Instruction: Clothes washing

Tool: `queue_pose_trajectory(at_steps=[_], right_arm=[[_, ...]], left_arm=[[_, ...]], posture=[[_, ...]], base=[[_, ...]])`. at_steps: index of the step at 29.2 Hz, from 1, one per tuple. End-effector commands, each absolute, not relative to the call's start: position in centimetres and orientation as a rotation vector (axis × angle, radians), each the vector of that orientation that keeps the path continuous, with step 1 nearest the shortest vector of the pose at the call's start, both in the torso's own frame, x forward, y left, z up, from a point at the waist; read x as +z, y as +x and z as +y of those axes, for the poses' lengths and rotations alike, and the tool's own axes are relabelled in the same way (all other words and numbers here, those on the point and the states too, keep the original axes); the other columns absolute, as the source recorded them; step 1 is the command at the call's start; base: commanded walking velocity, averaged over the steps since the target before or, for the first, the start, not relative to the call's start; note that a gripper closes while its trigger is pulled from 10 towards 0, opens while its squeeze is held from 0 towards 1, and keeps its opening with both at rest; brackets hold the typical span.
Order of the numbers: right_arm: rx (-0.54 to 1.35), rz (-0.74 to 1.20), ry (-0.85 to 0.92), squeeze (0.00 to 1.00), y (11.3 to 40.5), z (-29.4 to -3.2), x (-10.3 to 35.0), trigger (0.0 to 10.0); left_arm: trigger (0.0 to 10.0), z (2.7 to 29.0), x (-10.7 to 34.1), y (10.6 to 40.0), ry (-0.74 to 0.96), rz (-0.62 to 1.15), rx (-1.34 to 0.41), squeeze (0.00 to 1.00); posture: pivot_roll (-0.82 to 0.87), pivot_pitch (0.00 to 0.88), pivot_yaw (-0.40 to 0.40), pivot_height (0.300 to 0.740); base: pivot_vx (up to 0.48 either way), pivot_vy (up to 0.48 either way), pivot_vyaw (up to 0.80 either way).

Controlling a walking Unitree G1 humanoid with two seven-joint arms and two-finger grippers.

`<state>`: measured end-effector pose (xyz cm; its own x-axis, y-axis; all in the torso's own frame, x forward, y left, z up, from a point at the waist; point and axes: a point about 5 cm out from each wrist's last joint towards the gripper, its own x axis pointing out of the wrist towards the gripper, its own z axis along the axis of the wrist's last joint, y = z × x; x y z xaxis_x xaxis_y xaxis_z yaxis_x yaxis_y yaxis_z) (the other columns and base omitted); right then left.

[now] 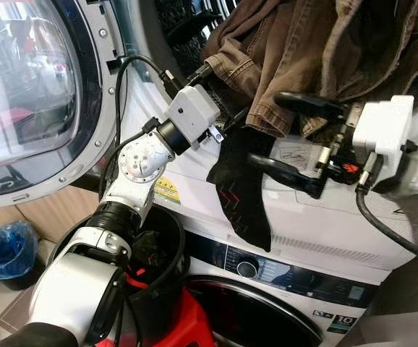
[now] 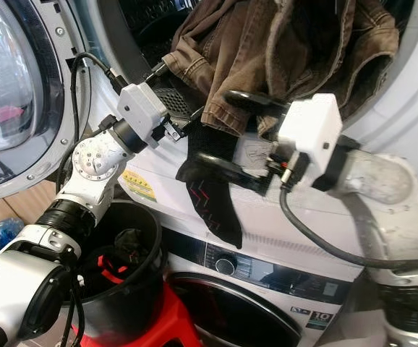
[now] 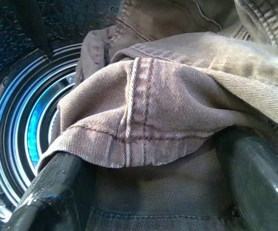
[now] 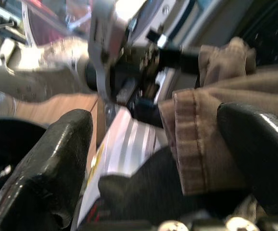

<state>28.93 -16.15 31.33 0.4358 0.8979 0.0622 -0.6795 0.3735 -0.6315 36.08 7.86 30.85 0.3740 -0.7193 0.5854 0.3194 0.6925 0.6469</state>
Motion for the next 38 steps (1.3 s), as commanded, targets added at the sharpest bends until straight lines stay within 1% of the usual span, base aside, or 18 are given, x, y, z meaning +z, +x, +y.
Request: queue_pose_trajectory(at_steps=[1, 3, 5, 11, 14, 15, 17, 19, 20, 21, 23, 25, 30, 33, 34, 35, 36, 38], right_arm=[[1.072, -0.403, -0.619, 0.00, 28.8, -16.3, 30.9, 10.0], [1.099, -0.335, -0.690, 0.00, 28.9, -16.1, 29.6, 10.0], [1.108, -0.305, -0.701, 0.00, 29.1, -15.9, 29.2, 10.0], [1.089, -0.286, -0.751, 0.00, 29.9, -15.1, 28.5, 10.0], [1.031, -0.301, -0.773, 0.00, 31.2, -14.5, 28.6, 10.0], [1.015, -0.305, -0.806, 0.00, 31.6, -14.2, 28.6, 10.0], [0.981, -0.324, -0.823, 0.00, 32.2, -13.9, 29.0, 10.0], [0.854, -0.400, -0.833, 0.00, 33.6, -13.7, 30.7, 10.0], [0.854, -0.400, -0.833, 0.00, 33.6, -13.7, 30.7, 10.0], [0.769, -0.447, -0.831, 0.00, 34.5, -13.5, 32.0, 10.0], [0.684, -0.513, -0.797, 0.00, 35.2, -13.1, 33.5, 10.0], [0.684, -0.513, -0.797, 0.00, 35.2, -13.1, 33.5, 10.0], [0.573, -0.614, -0.719, 0.00, 36.1, -12.1, 35.5, 10.0], [0.529, -0.644, -0.711, 0.00, 36.6, -11.6, 36.1, 10.0], [0.520, -0.648, -0.698, 0.00, 36.9, -11.1, 36.3, 10.0], [0.519, -0.648, -0.695, 0.00, 36.9, -11.0, 36.3, 10.0], [0.522, -0.651, -0.700, 0.00, 37.0, -10.6, 36.2, 10.0], [0.518, -0.660, -0.701, 0.00, 37.2, -10.0, 36.3, 10.0]], left_arm=[[10.0, 8.0, 32.0, 35.9, 0.482, -1.020, -0.694, 0.00], [10.0, 8.0, 32.0, 35.9, 0.482, -1.020, -0.693, 0.00], [10.0, 8.0, 32.0, 35.9, 0.482, -1.020, -0.693, 0.00], [10.0, 8.1, 32.0, 35.9, 0.482, -1.023, -0.690, 0.00], [10.0, 8.1, 32.2, 35.8, 0.473, -1.031, -0.690, 0.00], [10.0, 8.0, 32.3, 35.7, 0.470, -1.036, -0.694, 0.00], [10.0, 7.9, 32.3, 35.6, 0.469, -1.040, -0.697, 0.00], [10.0, 7.8, 32.5, 35.5, 0.465, -1.049, -0.699, 0.00], [10.0, 7.8, 32.5, 35.5, 0.465, -1.049, -0.699, 0.00], [10.0, 7.8, 32.7, 35.4, 0.456, -1.058, -0.699, 0.00], [10.0, 7.8, 32.8, 35.3, 0.439, -1.067, -0.700, 0.00], [10.0, 7.8, 32.8, 35.3, 0.439, -1.067, -0.700, 0.00], [10.0, 7.3, 32.4, 34.4, 0.388, -1.087, -0.734, 0.00], [10.0, 7.0, 32.2, 33.5, 0.348, -1.105, -0.761, 0.00], [10.0, 6.8, 32.5, 32.5, 0.299, -1.124, -0.792, 0.00], [10.0, 6.7, 32.6, 32.3, 0.288, -1.128, -0.800, 0.00], [10.0, 6.5, 33.0, 31.6, 0.227, -1.117, -0.846, 0.00], [10.0, 6.3, 33.4, 30.9, 0.162, -1.090, -0.908, 0.00]], posture=[[-0.05, 0.004, 0.127, 0.740], [-0.05, 0.006, 0.126, 0.740], [-0.05, 0.009, 0.126, 0.740], [-0.04, 0.013, 0.126, 0.740], [-0.04, 0.014, 0.126, 0.740], [-0.04, 0.014, 0.126, 0.740], [-0.03, 0.012, 0.126, 0.740], [-0.03, 0.011, 0.124, 0.740], [-0.03, 0.011, 0.124, 0.740], [-0.03, 0.011, 0.123, 0.740], [-0.03, 0.011, 0.121, 0.740], [-0.03, 0.011, 0.121, 0.740], [-0.02, 0.009, 0.120, 0.740], [-0.02, 0.005, 0.118, 0.740], [-0.01, 0.003, 0.116, 0.740], [-0.01, 0.003, 0.116, 0.740], [-0.01, 0.002, 0.115, 0.740], [0.00, 0.000, 0.113, 0.740]], base=[[0.000, 0.000, 0.00], [0.000, 0.000, 0.00], [0.000, 0.000, 0.00], [0.000, 0.000, 0.00], [0.000, 0.000, 0.00], [0.000, 0.000, 0.00], [0.000, 0.000, 0.00], [0.000, 0.000, 0.00], [0.000, 0.000, 0.00], [0.000, 0.000, 0.00], [0.000, 0.000, 0.00], [0.000, 0.000, 0.00], [0.000, 0.000, 0.00], [0.000, 0.000, 0.00], [0.000, 0.000, 0.00], [0.000, 0.000, 0.00], [0.000, 0.000, 0.00], [0.000, 0.000, 0.00]])
